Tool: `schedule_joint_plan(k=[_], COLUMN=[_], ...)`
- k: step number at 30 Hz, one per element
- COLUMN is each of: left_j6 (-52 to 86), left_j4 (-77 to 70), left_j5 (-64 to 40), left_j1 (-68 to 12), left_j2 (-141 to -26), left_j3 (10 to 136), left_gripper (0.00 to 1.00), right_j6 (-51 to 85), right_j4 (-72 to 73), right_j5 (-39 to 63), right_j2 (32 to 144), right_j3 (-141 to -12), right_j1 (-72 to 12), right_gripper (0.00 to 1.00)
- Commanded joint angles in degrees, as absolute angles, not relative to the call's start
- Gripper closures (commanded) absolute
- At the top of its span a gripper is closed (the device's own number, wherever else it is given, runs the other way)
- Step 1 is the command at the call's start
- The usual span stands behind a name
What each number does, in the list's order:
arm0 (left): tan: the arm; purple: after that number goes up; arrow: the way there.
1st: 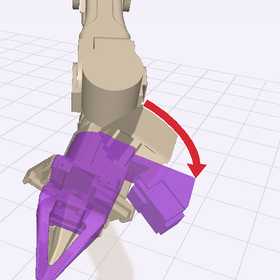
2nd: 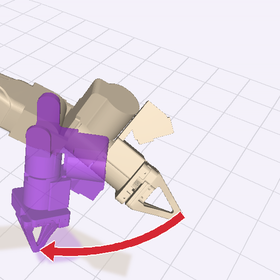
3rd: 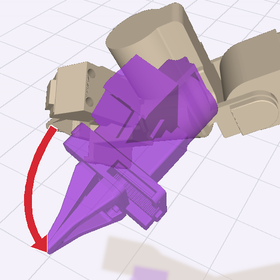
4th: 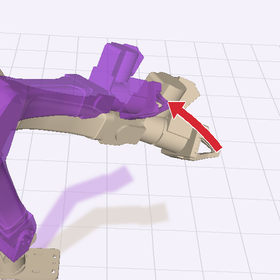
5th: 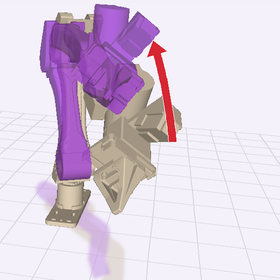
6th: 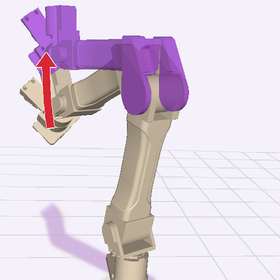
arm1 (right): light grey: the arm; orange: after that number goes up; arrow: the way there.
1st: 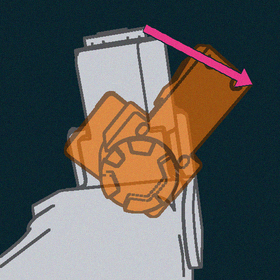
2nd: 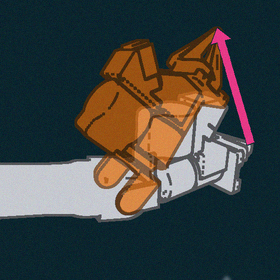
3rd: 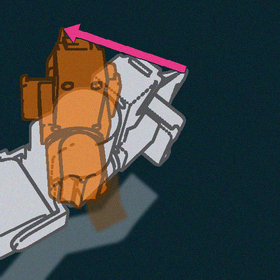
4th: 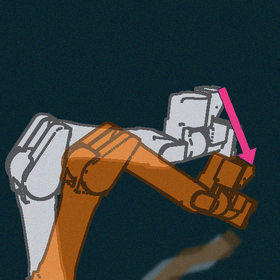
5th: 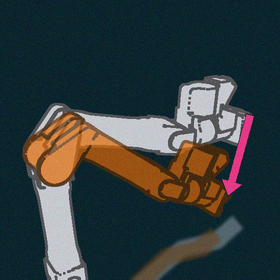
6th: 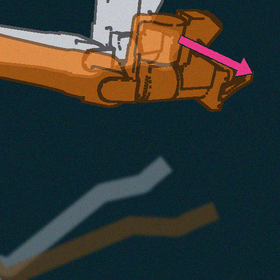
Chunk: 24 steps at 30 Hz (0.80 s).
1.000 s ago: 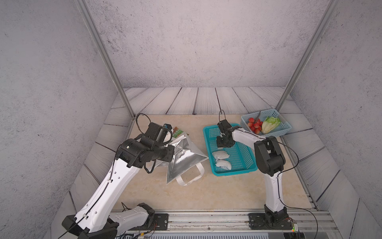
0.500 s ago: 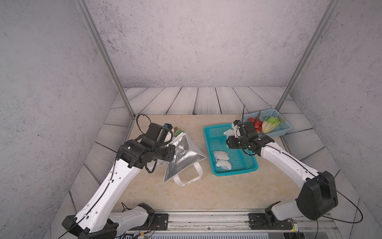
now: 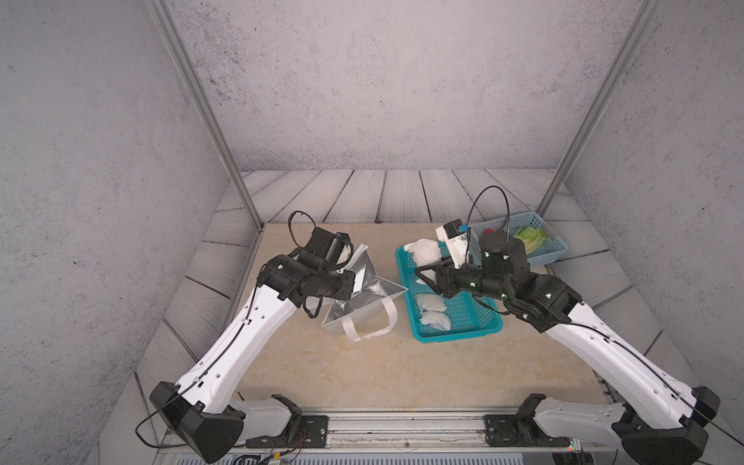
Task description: Place the ice pack in the delivery bag
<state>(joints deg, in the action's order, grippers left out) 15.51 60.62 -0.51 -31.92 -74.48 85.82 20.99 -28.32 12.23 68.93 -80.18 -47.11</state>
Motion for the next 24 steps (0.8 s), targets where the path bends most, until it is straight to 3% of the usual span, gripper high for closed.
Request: schedule_joint_plan(k=[1, 8, 13, 15, 17, 18, 24], left_j6=[16.05, 19.18, 21.58, 22.4, 22.8, 22.82, 23.6], left_j4=[60.65, 64.11, 63.93, 63.27, 62.76, 62.62, 62.04], left_j5=[-0.64, -1.24, -4.08, -4.79, -5.66, -5.85, -7.64], left_j1=[-31.66, -31.41, -31.07, -30.65, -29.43, -28.73, -25.74], left_j2=[-73.7, -70.72, -68.43, -67.81, -67.56, -67.44, -66.85], left_j3=[89.53, 90.8, 87.65, 86.09, 85.13, 84.63, 82.82], left_gripper=[1.0, 1.0, 1.0, 1.0, 1.0, 1.0, 1.0], right_j6=[22.5, 25.54, 26.17, 28.09, 28.73, 28.52, 22.4], right_j4=[-24.0, -22.04, -27.68, -32.3, -36.62, -37.5, -34.95], right_j5=[11.06, 6.26, 0.22, -2.71, -2.58, -1.03, 3.0], right_j2=[73.9, 81.72, 90.22, 94.51, 97.58, 98.51, 92.6], right_j3=[-80.72, -81.11, -88.66, -92.71, -96.14, -97.13, -94.29], right_j1=[-52.96, -57.22, -57.14, -57.15, -57.3, -57.33, -57.5], right_gripper=[0.68, 0.66, 0.63, 0.57, 0.36, 0.32, 0.19])
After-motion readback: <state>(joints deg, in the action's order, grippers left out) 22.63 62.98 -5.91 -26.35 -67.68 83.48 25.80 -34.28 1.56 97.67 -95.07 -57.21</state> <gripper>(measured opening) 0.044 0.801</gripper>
